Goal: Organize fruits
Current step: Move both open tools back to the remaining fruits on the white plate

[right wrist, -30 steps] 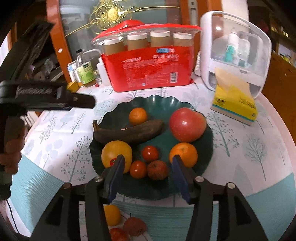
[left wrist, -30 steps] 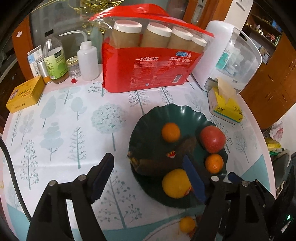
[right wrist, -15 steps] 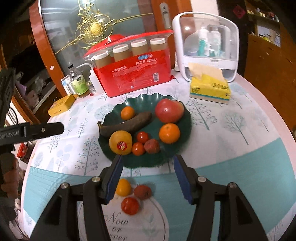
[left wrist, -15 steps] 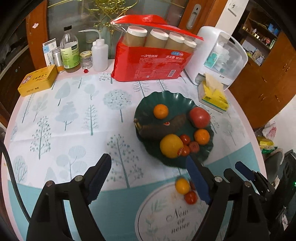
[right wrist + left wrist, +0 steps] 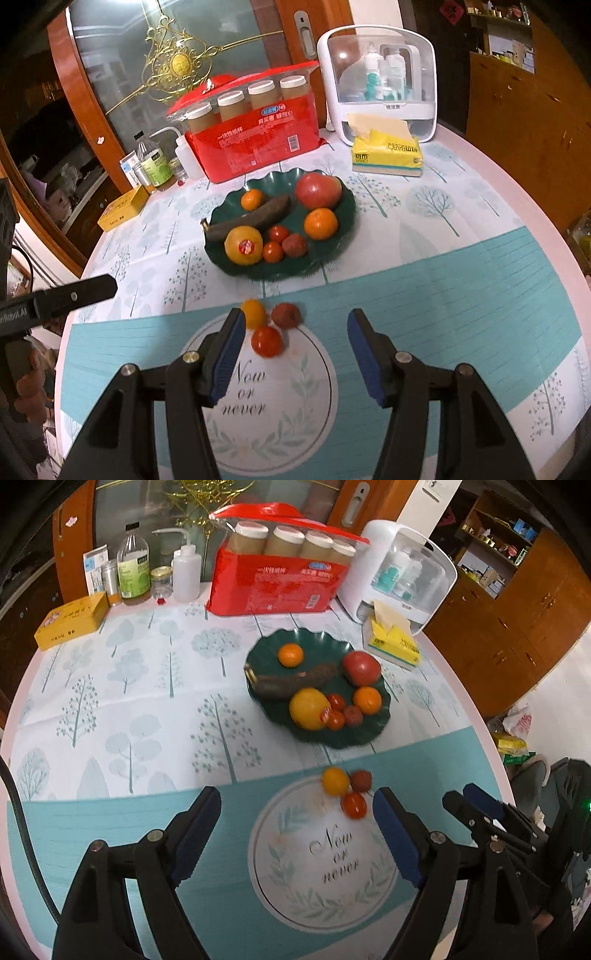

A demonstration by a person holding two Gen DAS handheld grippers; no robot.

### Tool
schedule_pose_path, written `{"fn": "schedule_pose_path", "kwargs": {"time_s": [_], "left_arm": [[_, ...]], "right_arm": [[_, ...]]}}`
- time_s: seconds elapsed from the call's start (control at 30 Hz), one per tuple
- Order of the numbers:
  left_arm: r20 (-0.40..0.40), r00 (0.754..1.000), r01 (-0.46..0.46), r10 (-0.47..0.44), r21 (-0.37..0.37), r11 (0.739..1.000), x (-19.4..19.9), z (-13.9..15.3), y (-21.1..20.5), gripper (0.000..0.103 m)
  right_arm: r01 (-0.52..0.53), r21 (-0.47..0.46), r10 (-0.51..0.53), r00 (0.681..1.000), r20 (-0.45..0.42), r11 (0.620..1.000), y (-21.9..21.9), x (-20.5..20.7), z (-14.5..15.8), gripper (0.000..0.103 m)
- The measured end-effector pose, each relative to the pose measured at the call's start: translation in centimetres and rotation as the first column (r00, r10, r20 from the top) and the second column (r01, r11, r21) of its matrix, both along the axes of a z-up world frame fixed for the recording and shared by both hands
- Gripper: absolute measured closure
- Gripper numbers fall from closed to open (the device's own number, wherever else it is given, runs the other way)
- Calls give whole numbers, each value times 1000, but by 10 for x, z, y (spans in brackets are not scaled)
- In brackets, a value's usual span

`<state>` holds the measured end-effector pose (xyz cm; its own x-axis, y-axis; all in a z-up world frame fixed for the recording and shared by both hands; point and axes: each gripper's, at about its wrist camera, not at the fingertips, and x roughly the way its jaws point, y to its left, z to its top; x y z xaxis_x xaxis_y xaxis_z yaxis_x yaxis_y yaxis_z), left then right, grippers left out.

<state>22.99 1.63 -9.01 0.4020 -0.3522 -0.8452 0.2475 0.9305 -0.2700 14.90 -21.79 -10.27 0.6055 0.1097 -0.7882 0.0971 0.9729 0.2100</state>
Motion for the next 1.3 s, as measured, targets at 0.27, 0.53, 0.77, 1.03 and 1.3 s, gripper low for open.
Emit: {"fn": "schedule_pose_path", "kwargs": {"time_s": [0.27,0.53,0.77,1.03,1.3], "left_arm": [[-30,998,-52,52,-11,999,-18,-7,-8,20],[-45,984,-171,170,-12,985,-22,-9,-22,20],[-69,959,-276,276,-3,961,-21,-22,-36,20],[-128,917,-380,379,12,925,-15,-50,-48,29],[-203,888,-416,413,26,909,-4,-79,-63,42]], "right_arm": [[-81,-2,81,997,-19,997,-8,2,2,45],[-243,-72,244,970,3,967,-17,23,14,45],[-425,-155,434,901,24,892,-17,41,13,45],[-639,-262,669,743,37,724,-9,57,-12,45],[-739,-298,783,621,44,604,-2,52,-52,45]]}}
